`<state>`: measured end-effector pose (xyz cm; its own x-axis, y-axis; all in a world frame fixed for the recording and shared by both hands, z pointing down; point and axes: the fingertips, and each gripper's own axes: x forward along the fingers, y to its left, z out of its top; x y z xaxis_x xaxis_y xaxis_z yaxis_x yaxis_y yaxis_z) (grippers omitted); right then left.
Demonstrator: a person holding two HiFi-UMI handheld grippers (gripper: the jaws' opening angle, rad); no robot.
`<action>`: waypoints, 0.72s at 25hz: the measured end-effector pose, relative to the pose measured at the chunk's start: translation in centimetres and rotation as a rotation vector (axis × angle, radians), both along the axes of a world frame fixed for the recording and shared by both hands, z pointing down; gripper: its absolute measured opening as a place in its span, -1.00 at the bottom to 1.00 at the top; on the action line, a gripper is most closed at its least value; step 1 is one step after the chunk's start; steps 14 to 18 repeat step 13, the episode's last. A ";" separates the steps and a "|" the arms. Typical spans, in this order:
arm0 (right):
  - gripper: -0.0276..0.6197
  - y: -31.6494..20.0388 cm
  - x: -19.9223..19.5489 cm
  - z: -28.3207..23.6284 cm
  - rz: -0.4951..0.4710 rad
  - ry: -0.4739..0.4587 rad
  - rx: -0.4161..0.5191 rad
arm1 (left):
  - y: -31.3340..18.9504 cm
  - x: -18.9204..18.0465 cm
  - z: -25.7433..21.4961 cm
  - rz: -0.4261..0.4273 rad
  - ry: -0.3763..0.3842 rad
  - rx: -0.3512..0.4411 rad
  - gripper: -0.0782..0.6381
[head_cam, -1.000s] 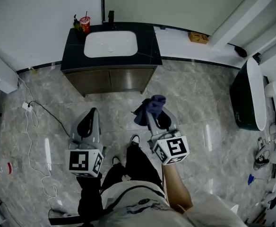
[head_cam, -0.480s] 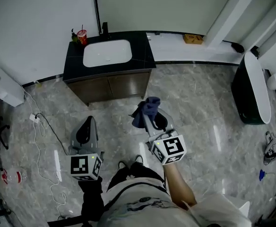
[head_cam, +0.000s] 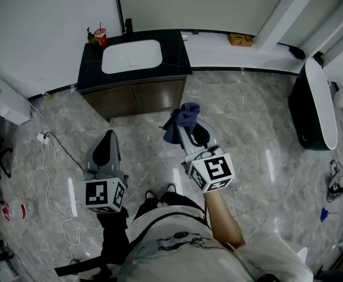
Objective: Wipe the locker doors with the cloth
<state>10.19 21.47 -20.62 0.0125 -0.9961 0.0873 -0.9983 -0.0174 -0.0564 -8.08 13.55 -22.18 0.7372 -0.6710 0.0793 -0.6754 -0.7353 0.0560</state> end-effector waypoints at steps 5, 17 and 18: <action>-0.63 -0.3 0.3 -0.1 -0.003 -0.007 0.001 | -0.4 0.5 -0.2 0.005 -0.006 0.000 -0.78; -0.63 -0.3 0.1 -0.1 -0.004 -0.016 0.007 | -0.4 1.1 -0.5 0.021 -0.007 0.011 -0.78; -0.63 -0.3 0.1 -0.1 -0.004 -0.016 0.007 | -0.4 1.1 -0.5 0.021 -0.007 0.011 -0.78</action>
